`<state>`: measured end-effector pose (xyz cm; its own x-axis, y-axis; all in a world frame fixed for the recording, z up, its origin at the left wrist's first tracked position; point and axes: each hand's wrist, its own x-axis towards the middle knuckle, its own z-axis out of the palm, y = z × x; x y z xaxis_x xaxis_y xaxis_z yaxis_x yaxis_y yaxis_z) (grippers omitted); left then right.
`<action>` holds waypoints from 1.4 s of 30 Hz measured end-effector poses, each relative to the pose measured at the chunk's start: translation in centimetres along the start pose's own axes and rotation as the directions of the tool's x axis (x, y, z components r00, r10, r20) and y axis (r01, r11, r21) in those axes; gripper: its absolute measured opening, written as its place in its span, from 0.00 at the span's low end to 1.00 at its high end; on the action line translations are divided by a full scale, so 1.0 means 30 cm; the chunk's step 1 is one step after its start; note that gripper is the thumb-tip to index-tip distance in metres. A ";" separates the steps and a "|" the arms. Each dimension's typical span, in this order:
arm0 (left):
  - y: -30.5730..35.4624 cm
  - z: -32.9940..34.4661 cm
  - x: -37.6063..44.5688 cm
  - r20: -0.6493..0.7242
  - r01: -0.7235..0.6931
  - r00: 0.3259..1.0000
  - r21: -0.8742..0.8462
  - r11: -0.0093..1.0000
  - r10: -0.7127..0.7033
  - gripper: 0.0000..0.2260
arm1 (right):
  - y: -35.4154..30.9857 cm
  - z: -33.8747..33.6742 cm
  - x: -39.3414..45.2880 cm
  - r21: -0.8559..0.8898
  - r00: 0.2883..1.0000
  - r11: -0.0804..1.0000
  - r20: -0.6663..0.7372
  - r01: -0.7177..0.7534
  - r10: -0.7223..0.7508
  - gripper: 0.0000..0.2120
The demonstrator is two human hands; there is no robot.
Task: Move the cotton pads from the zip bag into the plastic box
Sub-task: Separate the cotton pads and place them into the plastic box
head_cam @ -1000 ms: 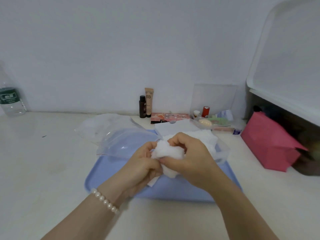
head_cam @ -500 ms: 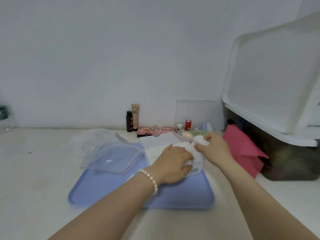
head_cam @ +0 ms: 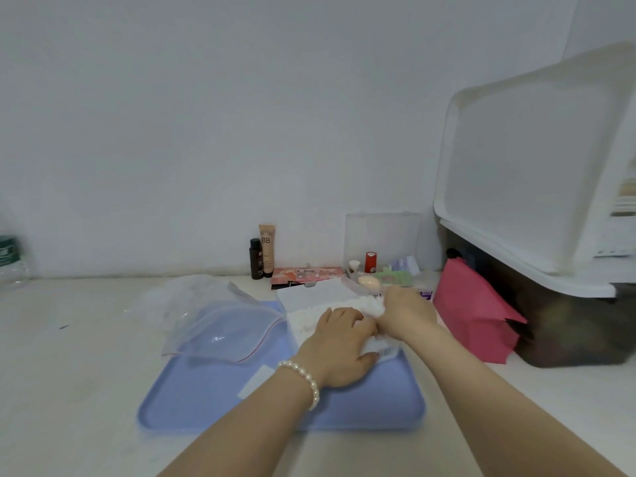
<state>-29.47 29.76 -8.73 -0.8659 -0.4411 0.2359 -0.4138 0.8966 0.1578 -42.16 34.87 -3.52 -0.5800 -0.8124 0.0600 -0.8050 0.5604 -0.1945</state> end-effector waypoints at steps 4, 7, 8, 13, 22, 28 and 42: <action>-0.002 -0.003 0.000 0.001 0.023 1.000 -0.019 1.000 -0.023 0.22 | -0.012 -0.026 0.012 -0.103 0.990 0.994 0.137 0.026 -0.012 0.16; 0.004 -0.009 -0.002 -0.003 0.049 0.999 -0.058 0.997 -0.049 0.22 | -0.011 -0.053 0.037 -0.047 0.956 0.996 0.288 0.078 -0.061 0.09; 0.006 -0.012 -0.003 -0.002 0.056 0.998 -0.065 0.996 -0.056 0.22 | -0.012 -0.060 0.047 -0.002 0.941 0.997 0.332 0.079 -0.074 0.09; 0.016 -0.016 -0.002 -0.010 0.091 0.996 -0.077 0.993 -0.092 0.20 | -0.037 -0.036 0.080 -0.149 0.919 0.986 0.394 0.080 -0.015 0.11; 0.020 -0.020 -0.004 0.011 0.113 0.994 -0.114 0.987 -0.112 0.26 | -0.053 -0.021 0.096 -0.192 0.921 0.978 0.389 0.082 -0.001 0.14; 0.023 -0.014 -0.001 0.044 0.113 0.993 -0.044 0.993 -0.112 0.35 | -0.041 -0.005 0.033 -0.060 0.900 0.979 0.406 0.197 -0.157 0.19; -0.107 -0.087 -0.191 -0.480 -0.073 0.877 -0.068 0.995 0.031 0.13 | 0.045 -0.143 -0.001 0.373 0.988 0.924 -0.148 0.086 -0.033 0.11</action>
<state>-22.44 29.31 -8.09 -0.6375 -0.3777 0.6716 -0.3297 0.9215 0.2053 -43.76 36.35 0.42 -0.5655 -0.7974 0.2106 -0.7474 0.3875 -0.5397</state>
